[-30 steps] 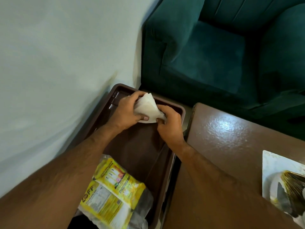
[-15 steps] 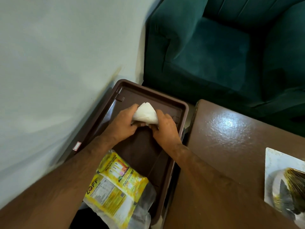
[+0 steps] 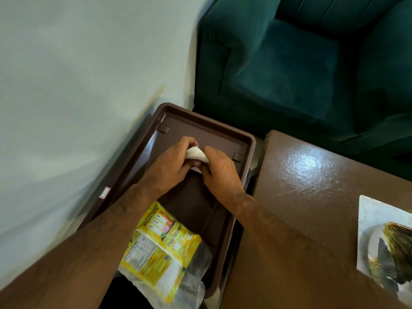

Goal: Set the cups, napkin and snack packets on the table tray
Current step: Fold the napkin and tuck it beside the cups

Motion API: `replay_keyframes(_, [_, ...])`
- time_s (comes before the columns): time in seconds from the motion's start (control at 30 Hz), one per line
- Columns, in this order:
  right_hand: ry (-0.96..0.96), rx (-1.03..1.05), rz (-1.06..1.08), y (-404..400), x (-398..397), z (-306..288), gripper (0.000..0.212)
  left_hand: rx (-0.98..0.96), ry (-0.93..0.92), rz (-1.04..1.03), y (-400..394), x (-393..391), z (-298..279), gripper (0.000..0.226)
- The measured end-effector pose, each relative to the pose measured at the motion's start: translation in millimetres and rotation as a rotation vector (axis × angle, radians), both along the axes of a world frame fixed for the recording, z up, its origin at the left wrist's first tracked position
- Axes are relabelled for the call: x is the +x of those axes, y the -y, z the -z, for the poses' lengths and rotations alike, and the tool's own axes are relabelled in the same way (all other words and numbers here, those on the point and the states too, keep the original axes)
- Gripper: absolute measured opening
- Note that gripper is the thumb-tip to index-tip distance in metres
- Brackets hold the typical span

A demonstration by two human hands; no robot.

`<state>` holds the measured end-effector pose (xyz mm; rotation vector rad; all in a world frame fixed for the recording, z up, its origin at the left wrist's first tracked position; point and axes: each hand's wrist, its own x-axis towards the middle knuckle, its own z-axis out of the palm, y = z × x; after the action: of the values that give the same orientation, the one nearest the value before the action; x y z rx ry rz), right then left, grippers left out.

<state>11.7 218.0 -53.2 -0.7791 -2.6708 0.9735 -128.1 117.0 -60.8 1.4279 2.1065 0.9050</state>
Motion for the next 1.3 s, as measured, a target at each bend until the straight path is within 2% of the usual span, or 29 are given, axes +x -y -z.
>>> replay_keyframes(0.17, [0.116,-0.014,0.006,-1.6,3.2,0.4,0.040,-0.002,-0.095,-0.015,5.1,-5.8,6.2,0.040])
replay_keyframes(0.3, [0.094,0.004,0.031,-2.4,5.6,-1.7,0.037,0.035,-0.129,-0.029,5.9,-8.0,8.7,0.032])
replay_keyframes(0.43, [0.105,-0.010,0.009,-2.5,5.9,-2.0,0.045,0.026,-0.119,-0.002,7.9,-6.1,8.6,0.034])
replay_keyframes(0.63, [-0.005,0.001,0.022,-3.3,11.7,-9.1,0.041,0.021,-0.135,-0.065,6.6,-4.0,-1.4,0.032])
replay_keyframes(0.83, [-0.106,-0.081,0.052,-6.7,31.6,-31.8,0.057,0.059,-0.144,-0.073,-5.9,14.4,-32.0,0.027])
replay_keyframes(0.97, [-0.175,-0.064,0.061,-13.6,56.1,-49.9,0.067,0.082,-0.122,-0.070,-18.5,34.4,-52.0,0.025])
replay_keyframes(1.1, [-0.177,-0.015,0.050,-25.1,95.1,-64.8,0.062,0.121,-0.082,-0.070,-33.3,71.0,-65.4,0.029])
replay_keyframes(1.3, [-0.193,0.191,-0.033,-51.9,185.0,-72.0,0.050,0.116,0.006,0.009,-65.4,148.5,-78.8,0.026])
